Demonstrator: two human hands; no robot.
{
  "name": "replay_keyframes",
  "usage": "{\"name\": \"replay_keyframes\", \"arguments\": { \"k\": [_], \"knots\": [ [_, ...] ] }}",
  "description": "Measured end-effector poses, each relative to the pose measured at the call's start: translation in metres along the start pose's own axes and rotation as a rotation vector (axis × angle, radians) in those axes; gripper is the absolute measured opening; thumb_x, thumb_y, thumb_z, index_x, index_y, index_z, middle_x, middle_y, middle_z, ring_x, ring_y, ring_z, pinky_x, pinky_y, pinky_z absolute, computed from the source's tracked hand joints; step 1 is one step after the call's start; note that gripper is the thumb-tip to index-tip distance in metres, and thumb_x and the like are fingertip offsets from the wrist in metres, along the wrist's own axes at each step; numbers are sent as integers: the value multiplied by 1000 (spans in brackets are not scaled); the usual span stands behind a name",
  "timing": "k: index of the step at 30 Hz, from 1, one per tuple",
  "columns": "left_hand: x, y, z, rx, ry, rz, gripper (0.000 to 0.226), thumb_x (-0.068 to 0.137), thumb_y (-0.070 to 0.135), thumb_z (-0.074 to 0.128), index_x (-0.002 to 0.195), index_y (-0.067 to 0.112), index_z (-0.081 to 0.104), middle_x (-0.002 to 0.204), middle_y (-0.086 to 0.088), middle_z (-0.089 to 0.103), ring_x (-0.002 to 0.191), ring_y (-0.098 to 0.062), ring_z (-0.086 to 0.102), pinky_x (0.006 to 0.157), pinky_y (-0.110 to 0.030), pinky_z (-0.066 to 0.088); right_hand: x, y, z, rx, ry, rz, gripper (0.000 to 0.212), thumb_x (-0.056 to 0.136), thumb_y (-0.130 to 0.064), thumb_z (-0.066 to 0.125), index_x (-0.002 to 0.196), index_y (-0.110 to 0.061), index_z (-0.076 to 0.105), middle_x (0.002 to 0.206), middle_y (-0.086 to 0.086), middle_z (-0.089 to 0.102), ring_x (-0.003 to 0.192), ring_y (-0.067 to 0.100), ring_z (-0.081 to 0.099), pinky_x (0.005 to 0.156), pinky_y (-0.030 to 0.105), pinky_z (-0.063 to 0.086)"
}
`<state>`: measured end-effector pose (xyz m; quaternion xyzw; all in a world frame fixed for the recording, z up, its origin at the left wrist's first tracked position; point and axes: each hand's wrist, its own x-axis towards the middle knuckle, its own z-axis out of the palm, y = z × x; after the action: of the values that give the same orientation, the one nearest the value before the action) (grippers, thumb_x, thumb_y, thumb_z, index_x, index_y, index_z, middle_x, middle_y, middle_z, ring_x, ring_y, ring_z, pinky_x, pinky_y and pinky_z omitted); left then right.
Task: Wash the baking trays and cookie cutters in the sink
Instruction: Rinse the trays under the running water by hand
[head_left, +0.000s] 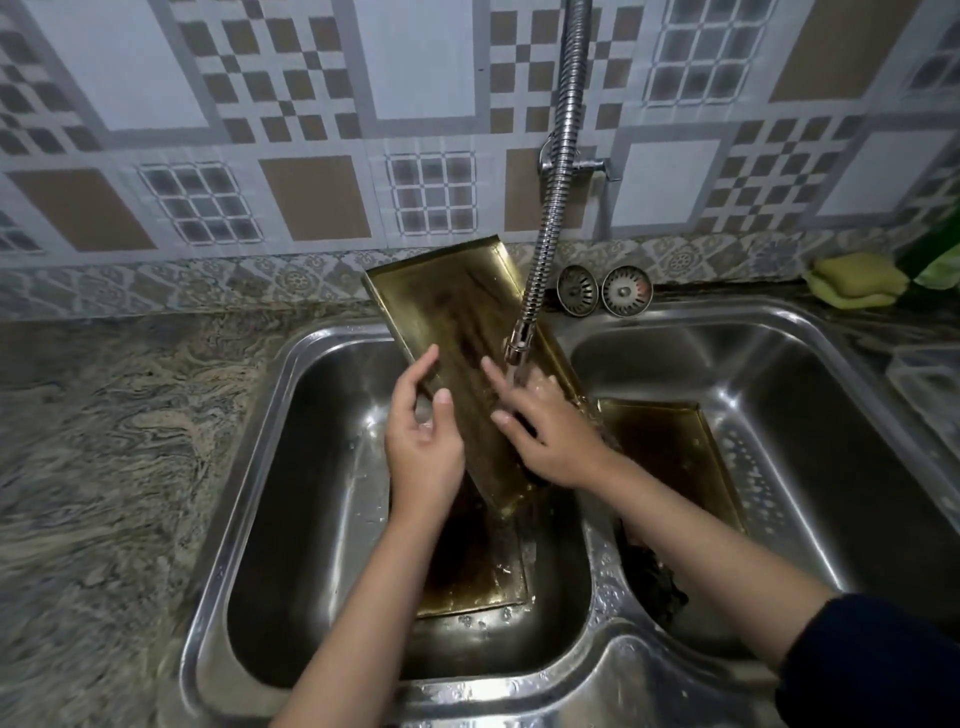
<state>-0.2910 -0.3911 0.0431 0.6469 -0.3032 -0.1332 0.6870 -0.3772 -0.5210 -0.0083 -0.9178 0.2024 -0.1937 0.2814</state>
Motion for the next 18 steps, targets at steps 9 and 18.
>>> {"name": "replay_keyframes", "arguments": {
  "k": [9, 18],
  "knots": [
    [5, 3, 1, 17, 35, -30, 36, 94, -3, 47, 126, 10, 53, 125, 5, 56, 105, 18, 52, 89, -2, 38, 5, -25, 3, -18, 3, -82, 55, 99, -43, 29, 150, -31, 11, 157, -12, -5, 143, 3, -6, 113, 52, -1],
    [-4, 7, 9, -8, -14, -62, 34, 93, -3, 48, 123, 12, 55, 107, 25, 57, 94, 21, 55, 77, 1, 41, 18, -18, 3, -34, 14, 63, 61, 99, -34, 27, 153, -17, 5, 157, -3, -7, 146, 15, -3, 117, 55, -3]
  ]
}}
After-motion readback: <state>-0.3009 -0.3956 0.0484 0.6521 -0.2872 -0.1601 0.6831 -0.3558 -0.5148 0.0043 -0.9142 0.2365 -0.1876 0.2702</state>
